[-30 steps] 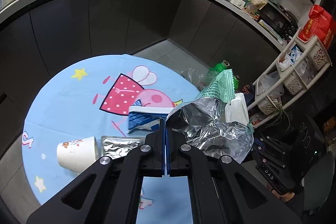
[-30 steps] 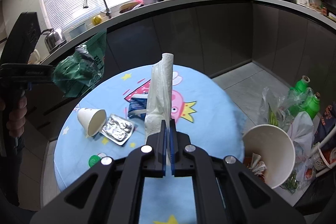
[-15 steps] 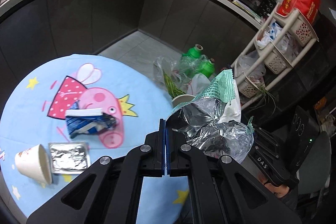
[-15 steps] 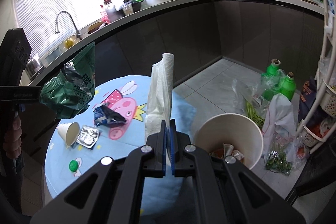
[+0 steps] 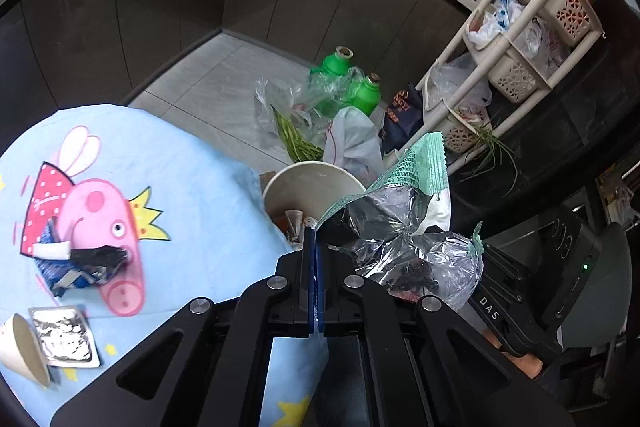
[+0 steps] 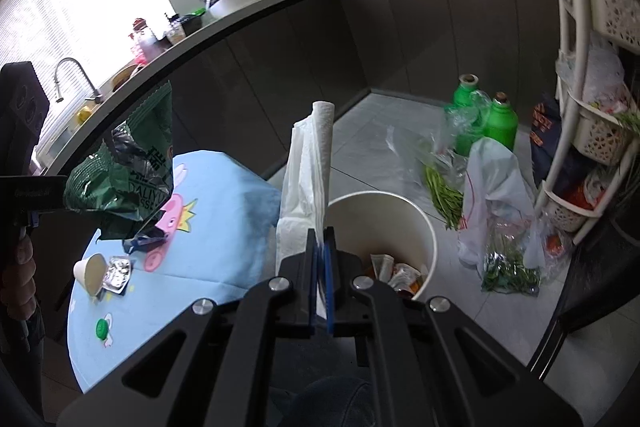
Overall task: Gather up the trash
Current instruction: 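Carry the tissue with the right tool while the left tool carries wrapper and foil over the bucket, then open the right tool while the left tool opens, dropping the trash into the bucket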
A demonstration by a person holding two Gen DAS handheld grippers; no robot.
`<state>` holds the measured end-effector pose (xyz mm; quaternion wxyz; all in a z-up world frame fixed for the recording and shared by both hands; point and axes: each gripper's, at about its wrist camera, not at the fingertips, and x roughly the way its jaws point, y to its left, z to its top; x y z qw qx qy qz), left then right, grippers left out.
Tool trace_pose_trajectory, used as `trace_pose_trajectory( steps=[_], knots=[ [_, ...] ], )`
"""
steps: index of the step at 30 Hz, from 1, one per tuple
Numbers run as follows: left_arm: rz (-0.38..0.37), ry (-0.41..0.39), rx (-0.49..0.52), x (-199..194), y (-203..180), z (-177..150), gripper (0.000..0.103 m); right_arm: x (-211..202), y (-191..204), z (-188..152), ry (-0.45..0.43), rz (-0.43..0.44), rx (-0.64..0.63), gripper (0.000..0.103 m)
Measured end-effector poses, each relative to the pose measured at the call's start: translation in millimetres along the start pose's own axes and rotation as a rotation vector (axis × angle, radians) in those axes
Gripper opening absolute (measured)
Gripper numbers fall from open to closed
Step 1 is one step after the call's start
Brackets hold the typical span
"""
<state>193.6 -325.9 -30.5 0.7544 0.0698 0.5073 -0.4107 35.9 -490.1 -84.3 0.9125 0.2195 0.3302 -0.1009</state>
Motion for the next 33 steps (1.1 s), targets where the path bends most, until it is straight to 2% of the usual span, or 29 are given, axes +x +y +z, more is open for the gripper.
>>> trace_pose_trajectory(
  steps=[9, 18, 23, 24, 25, 26, 27, 28, 29, 30, 31, 32, 33],
  knots=[
    [0.029, 0.079, 0.018, 70.0, -6.5, 22.6, 0.001, 41.5, -44.4, -9.9, 0.071, -0.043, 0.074, 0.006],
    [0.079, 0.166, 0.026, 139.0, 2.2, 34.2, 0.001, 90.2, -61.1, -14.6, 0.144, -0.064, 0.094, 0.006],
    [0.117, 0.177, 0.047, 157.2, 1.5, 35.8, 0.002, 110.4, -63.9, -16.7, 0.176, -0.072, 0.087, 0.007],
    [0.115, 0.169, 0.049, 157.4, 0.7, 37.4, 0.01, 113.1, -63.9, -17.2, 0.18, -0.076, 0.079, 0.008],
    [0.113, 0.163, 0.052, 156.5, 0.2, 37.7, 0.03, 116.3, -63.6, -17.5, 0.188, -0.08, 0.068, 0.018],
    [0.118, 0.153, 0.057, 155.8, -0.6, 38.9, 0.044, 118.7, -63.3, -18.0, 0.187, -0.087, 0.057, 0.038],
    [0.131, 0.128, 0.065, 152.7, -1.4, 39.9, 0.063, 119.4, -63.1, -18.3, 0.182, -0.093, 0.048, 0.047],
    [0.142, 0.102, 0.075, 150.3, -3.0, 41.2, 0.069, 119.2, -62.3, -19.3, 0.176, -0.1, 0.035, 0.054],
    [0.149, 0.078, 0.093, 146.1, -4.7, 42.1, 0.073, 118.8, -61.6, -19.5, 0.173, -0.103, 0.022, 0.056],
    [0.153, 0.066, 0.103, 144.2, -7.6, 43.2, 0.084, 117.9, -60.7, -19.7, 0.168, -0.102, 0.009, 0.061],
    [0.159, 0.051, 0.108, 141.6, -9.1, 43.9, 0.093, 116.0, -61.2, -20.0, 0.159, -0.104, 0.002, 0.074],
    [0.162, 0.022, 0.111, 136.3, -9.9, 44.2, 0.094, 113.3, -61.0, -20.0, 0.146, -0.108, -0.009, 0.086],
    [0.158, 0.007, 0.113, 133.2, -11.7, 44.0, 0.094, 110.7, -60.2, -19.6, 0.137, -0.107, -0.019, 0.092]
  ],
)
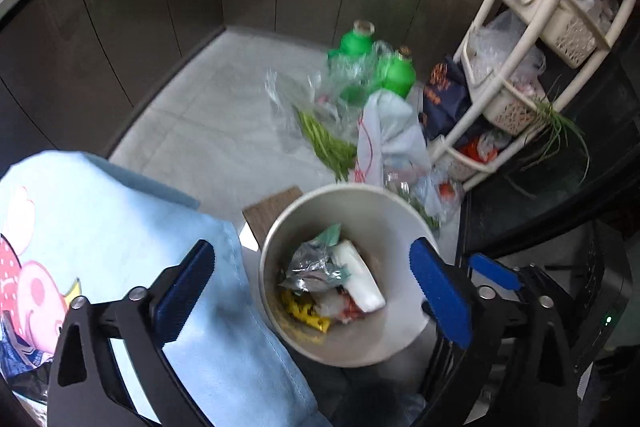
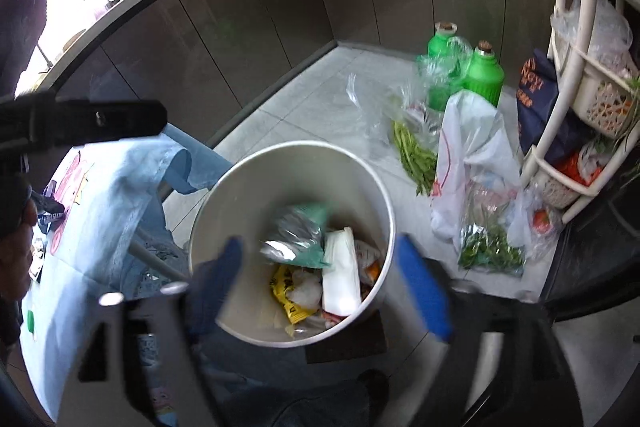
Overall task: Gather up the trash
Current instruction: 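Open the right tool while the left tool opens, dropping the trash into the bucket, then move both open tools back over the table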
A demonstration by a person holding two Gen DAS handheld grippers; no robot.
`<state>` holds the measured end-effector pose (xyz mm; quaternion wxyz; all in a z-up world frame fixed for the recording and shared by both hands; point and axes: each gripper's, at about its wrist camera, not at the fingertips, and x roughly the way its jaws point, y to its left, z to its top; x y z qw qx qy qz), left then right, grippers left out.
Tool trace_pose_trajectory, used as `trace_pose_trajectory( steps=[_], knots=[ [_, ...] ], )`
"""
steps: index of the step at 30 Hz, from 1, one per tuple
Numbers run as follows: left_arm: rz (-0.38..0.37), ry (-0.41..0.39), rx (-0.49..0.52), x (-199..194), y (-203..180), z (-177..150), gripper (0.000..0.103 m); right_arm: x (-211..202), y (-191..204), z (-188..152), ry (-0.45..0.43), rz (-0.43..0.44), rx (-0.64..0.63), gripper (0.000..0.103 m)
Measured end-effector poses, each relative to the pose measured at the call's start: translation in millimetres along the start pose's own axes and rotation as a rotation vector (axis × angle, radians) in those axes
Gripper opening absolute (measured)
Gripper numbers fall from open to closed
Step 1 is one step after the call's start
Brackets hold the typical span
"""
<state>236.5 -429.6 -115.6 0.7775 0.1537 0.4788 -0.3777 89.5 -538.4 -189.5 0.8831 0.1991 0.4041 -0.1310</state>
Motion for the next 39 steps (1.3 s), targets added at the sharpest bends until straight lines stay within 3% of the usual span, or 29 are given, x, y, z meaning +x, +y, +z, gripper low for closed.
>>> trace_pose_trajectory(
  steps=[1, 10, 21, 30, 39],
  knots=[
    [-0.006, -0.009, 0.001, -3.5, -0.7, 0.2, 0.094, -3.2, 0.8, 0.3, -0.01, -0.002, -0.014, 0.1],
    [-0.01, -0.043, -0.042, -36.6, 2.5, -5.1, 0.094, -30.3, 7.6, 9.2, -0.043, -0.016, -0.035, 0.1],
    [-0.006, -0.111, -0.198, -122.6, 24.3, -41.4, 0.094, -91.0, 47.7, 13.7, -0.116, 0.042, -0.083, 0.1],
    [0.047, -0.162, -0.32, -197.8, 67.4, -117.6, 0.094, -129.1, 101.8, 5.8, -0.14, 0.117, -0.168, 0.1],
    [0.207, -0.161, -0.491, -251.7, 139.4, -214.7, 0.094, -137.3, 165.3, -8.4, -0.093, 0.223, -0.251, 0.1]
  ],
)
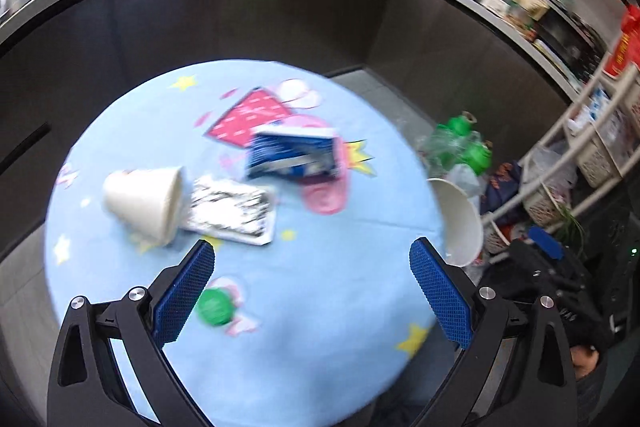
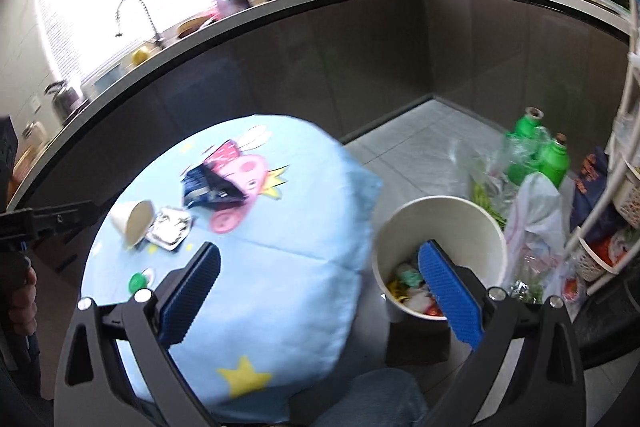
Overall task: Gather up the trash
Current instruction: 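Move both open tools back over the table, then grasp the blue carton with the right tool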
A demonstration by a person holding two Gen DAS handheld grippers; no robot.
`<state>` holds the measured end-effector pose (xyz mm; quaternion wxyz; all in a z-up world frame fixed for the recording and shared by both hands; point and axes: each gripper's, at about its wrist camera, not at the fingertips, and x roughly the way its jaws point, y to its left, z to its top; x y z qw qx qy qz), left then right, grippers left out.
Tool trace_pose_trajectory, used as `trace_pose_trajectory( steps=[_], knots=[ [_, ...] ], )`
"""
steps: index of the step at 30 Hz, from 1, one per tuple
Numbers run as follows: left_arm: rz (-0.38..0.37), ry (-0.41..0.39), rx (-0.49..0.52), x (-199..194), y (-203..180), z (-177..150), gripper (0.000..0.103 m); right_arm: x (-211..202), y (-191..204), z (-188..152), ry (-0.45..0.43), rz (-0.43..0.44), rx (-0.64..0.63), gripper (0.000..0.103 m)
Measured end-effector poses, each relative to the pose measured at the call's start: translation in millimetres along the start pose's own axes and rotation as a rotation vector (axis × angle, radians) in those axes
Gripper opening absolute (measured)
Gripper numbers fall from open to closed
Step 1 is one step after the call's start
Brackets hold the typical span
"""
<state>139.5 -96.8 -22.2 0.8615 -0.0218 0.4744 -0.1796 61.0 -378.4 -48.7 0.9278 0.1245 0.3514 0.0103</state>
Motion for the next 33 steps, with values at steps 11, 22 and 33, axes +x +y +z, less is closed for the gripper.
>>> trace_pose_trajectory(
  steps=[11, 22, 33],
  knots=[
    [0.1, 0.047, -0.146, -6.4, 99.5, -64.7, 0.094, 28.8, 66.9, 0.6, 0.089, 0.084, -0.09, 0.1],
    [0.073, 0.049, -0.058, 14.4, 91.1, -79.4, 0.088, 60.5, 107.7, 15.3, 0.132, 0.138, -0.168, 0.099],
    [0.051, 0.039, -0.117, 15.2, 111.6, -68.9, 0.086, 149.1, 134.4, 53.0, 0.178, 0.173, -0.304, 0.084]
  ],
)
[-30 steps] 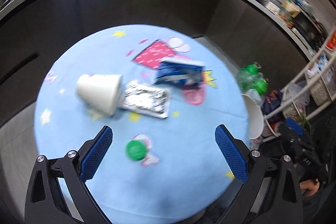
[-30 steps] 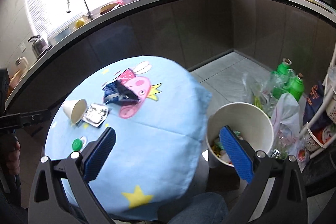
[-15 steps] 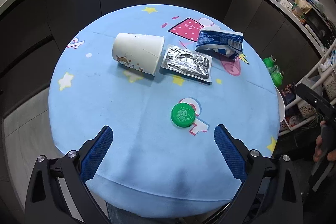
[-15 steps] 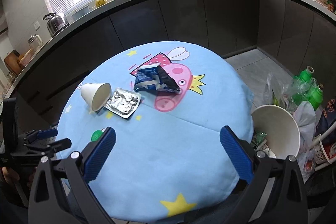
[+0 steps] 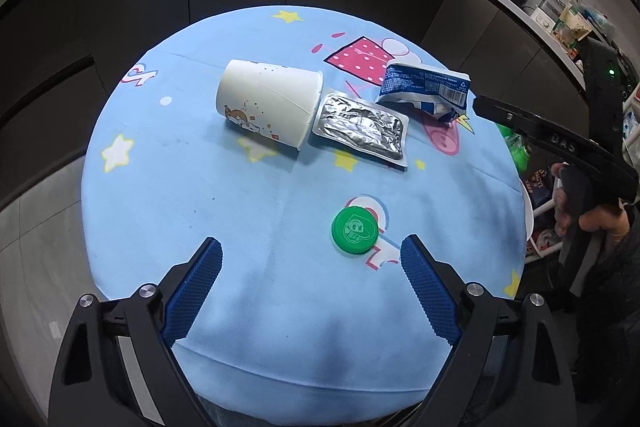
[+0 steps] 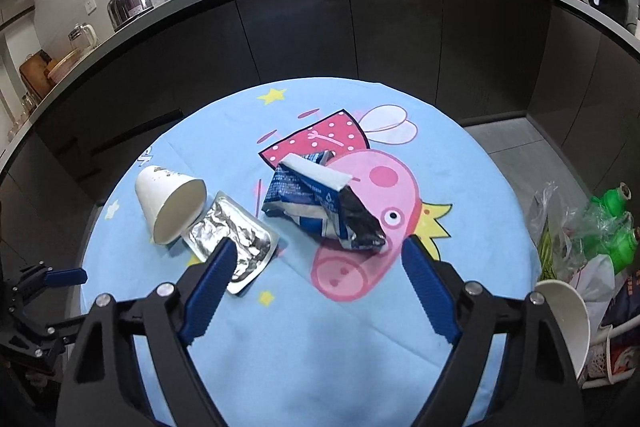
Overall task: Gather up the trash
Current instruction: 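Grasp the blue carton with the right tool, then grasp the green bottle cap with the left tool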
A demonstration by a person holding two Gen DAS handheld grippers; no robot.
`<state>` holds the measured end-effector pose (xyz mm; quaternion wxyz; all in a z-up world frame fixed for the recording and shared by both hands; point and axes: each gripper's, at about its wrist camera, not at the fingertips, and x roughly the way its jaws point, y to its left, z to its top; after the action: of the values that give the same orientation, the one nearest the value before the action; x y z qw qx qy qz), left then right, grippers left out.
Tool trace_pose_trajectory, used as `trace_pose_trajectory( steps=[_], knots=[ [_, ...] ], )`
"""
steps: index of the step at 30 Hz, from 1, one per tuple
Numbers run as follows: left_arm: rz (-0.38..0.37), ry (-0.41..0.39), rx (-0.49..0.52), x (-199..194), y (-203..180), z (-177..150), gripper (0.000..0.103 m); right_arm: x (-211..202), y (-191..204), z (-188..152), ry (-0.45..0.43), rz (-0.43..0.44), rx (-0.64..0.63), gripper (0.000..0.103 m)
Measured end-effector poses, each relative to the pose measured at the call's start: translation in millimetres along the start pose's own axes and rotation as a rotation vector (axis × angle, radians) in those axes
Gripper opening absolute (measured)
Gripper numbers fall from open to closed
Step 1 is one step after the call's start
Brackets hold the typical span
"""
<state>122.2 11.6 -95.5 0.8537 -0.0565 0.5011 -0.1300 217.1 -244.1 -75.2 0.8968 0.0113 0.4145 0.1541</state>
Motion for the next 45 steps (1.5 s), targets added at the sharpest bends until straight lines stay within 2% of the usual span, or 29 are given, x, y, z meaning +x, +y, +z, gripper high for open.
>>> trace_pose_trajectory(
  steps=[7, 9, 11, 12, 13, 14, 21, 26, 28, 30, 36, 40, 43, 45],
  knots=[
    [-0.007, 0.019, 0.005, 6.1, -0.5, 5.5, 0.083, 36.8, 3.0, 19.8, -0.042, 0.043, -0.083, 0.082],
    [-0.015, 0.03, 0.011, 9.7, -3.0, 7.2, 0.081, 44.6, 3.5, 21.7, -0.031, 0.05, -0.091, 0.075],
    [-0.026, 0.039, 0.01, 13.2, -5.2, 9.0, 0.08, 48.8, 2.9, 19.6, -0.014, 0.057, -0.087, 0.048],
    [-0.031, 0.043, 0.009, 14.8, -6.9, 9.7, 0.079, 49.4, 1.8, 17.4, -0.003, 0.066, -0.081, 0.039],
    [-0.036, 0.047, 0.009, 16.4, -8.8, 10.3, 0.079, 48.9, 1.6, 15.3, 0.001, 0.076, -0.075, 0.019],
    [-0.04, 0.051, 0.01, 17.9, -9.9, 10.8, 0.078, 47.0, 1.3, 12.2, 0.003, 0.08, -0.068, 0.007],
    [-0.049, 0.071, 0.03, 25.1, -17.7, 12.0, 0.074, 3.0, -6.4, -19.7, -0.053, 0.042, 0.029, 0.005],
    [-0.039, 0.079, 0.081, 31.6, -28.9, 7.3, 0.061, -31.6, -5.0, -48.7, -0.08, 0.034, 0.089, 0.006],
    [-0.03, 0.097, 0.105, 41.2, -33.9, 5.9, 0.049, -39.4, -2.5, -59.8, -0.077, 0.031, 0.095, 0.006],
    [-0.027, 0.105, 0.123, 47.3, -38.8, 4.7, 0.048, -44.4, -0.4, -67.5, -0.074, 0.022, 0.098, 0.006],
    [0.001, 0.104, 0.16, 54.7, -46.6, 4.7, 0.048, -56.6, -5.6, -70.5, -0.097, 0.019, 0.13, 0.006],
    [0.016, 0.118, 0.17, 59.2, -46.2, 2.0, 0.043, -61.7, -5.5, -70.6, -0.11, 0.022, 0.129, 0.006],
    [0.033, 0.1, 0.186, 57.9, -47.4, 0.2, 0.04, -63.7, -6.1, -70.8, -0.117, 0.026, 0.134, 0.006],
    [0.054, 0.081, 0.198, 58.3, -48.5, -0.3, 0.034, -64.4, -5.1, -71.1, -0.12, 0.027, 0.136, 0.006]
  ],
)
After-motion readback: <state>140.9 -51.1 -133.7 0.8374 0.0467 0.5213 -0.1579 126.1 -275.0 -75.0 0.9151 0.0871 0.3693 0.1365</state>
